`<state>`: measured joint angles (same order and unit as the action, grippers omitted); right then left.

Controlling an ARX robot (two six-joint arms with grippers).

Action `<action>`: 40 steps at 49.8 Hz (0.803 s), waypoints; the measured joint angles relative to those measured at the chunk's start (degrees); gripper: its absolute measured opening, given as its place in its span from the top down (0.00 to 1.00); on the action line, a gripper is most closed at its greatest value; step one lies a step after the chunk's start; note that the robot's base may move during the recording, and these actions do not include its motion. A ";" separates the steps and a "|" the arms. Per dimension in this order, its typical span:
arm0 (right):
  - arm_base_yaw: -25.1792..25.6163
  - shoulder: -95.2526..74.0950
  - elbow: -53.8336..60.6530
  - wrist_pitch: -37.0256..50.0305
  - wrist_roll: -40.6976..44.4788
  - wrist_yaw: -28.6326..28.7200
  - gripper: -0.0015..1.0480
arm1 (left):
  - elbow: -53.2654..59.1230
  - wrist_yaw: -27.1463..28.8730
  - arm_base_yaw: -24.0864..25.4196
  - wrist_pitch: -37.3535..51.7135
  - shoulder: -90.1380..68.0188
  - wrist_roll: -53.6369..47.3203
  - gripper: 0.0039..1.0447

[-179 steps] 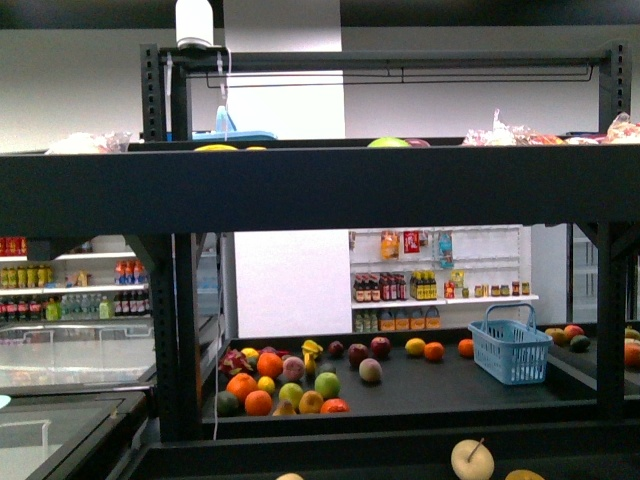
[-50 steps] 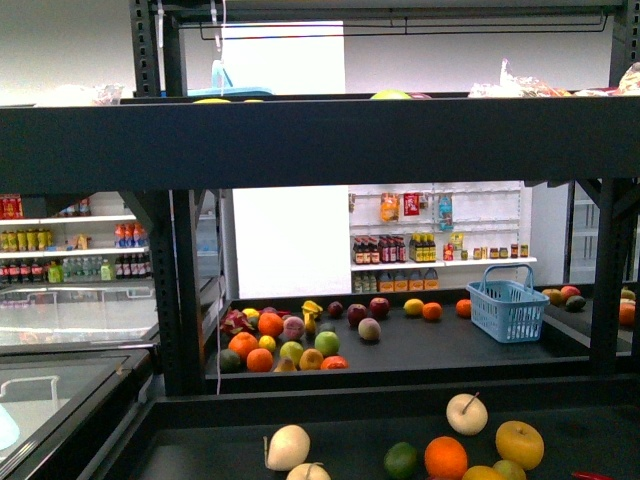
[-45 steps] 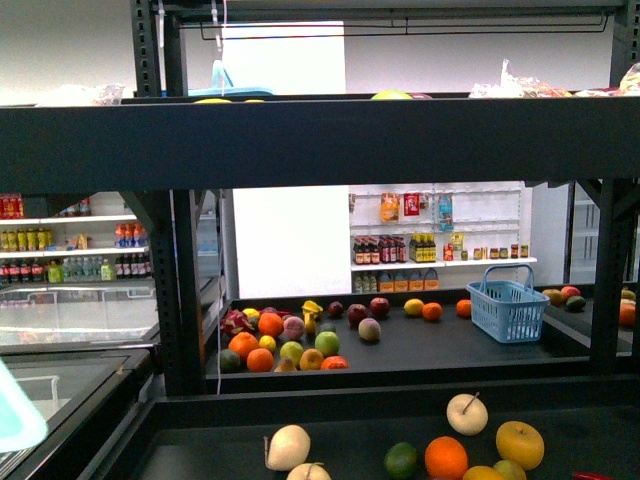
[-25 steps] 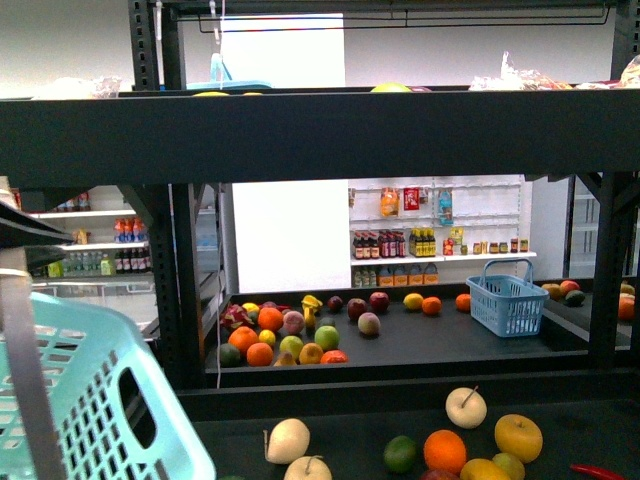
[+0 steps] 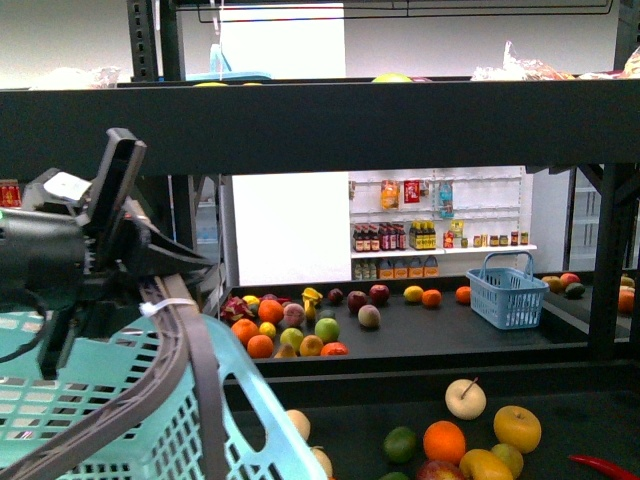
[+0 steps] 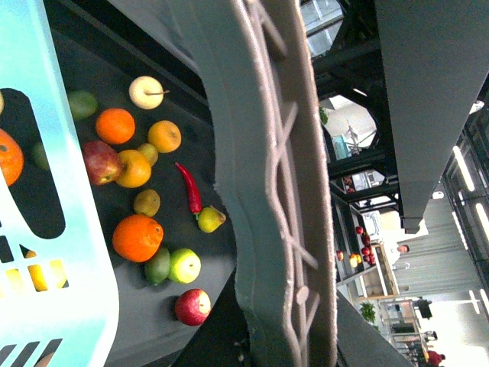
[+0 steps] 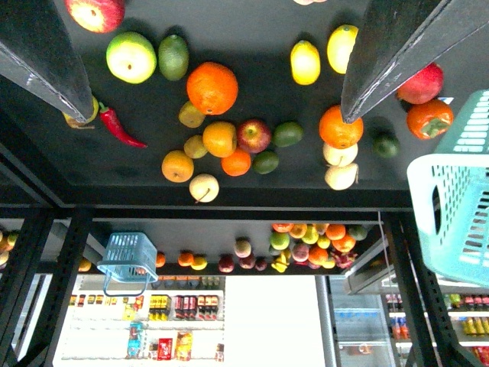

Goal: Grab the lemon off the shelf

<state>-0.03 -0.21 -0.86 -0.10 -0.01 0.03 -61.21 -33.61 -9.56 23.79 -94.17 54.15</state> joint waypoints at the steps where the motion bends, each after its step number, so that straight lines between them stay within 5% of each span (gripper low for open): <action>1: 0.00 0.00 0.00 0.00 0.00 -0.02 0.07 | -0.22 0.07 -0.24 0.11 -0.20 0.02 0.91; 40: 0.00 0.00 0.00 0.00 0.00 -0.02 0.07 | -4.33 4.50 -9.11 4.46 -7.37 3.96 0.91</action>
<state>-0.03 -0.21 -0.86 -0.10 -0.01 0.01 -65.54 -29.10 -18.68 28.25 -101.54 58.11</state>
